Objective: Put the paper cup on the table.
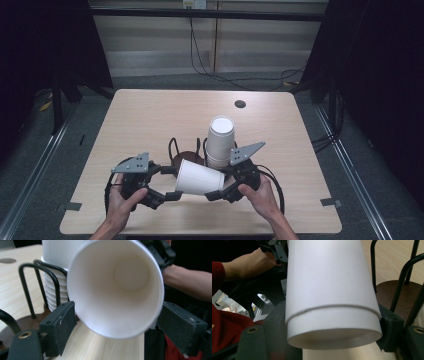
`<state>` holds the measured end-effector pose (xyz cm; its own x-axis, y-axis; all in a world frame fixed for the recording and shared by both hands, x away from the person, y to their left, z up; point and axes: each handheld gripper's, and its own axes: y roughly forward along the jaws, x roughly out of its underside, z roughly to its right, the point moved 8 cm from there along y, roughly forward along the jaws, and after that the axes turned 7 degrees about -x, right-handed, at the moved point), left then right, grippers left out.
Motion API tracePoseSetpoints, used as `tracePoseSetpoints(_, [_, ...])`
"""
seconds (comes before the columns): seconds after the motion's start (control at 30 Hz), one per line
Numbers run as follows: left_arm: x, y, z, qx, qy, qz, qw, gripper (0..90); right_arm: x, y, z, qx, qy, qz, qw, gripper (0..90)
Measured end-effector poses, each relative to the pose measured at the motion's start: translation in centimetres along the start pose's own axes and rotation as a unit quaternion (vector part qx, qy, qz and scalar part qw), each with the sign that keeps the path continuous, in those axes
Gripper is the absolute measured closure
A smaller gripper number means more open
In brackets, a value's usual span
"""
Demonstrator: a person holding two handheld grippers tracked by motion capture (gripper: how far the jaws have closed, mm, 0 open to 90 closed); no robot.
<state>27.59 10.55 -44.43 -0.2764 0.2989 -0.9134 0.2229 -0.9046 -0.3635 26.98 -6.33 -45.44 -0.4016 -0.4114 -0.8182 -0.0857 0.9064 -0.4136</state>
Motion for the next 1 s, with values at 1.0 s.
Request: tracePoseSetpoints(1.0, [-0.5,2.0,0.6,0.011,0.001,0.011,0.9999,3.6,0.0,1.2,-0.6,-0.014,-0.010,-0.018,0.9997,26.4])
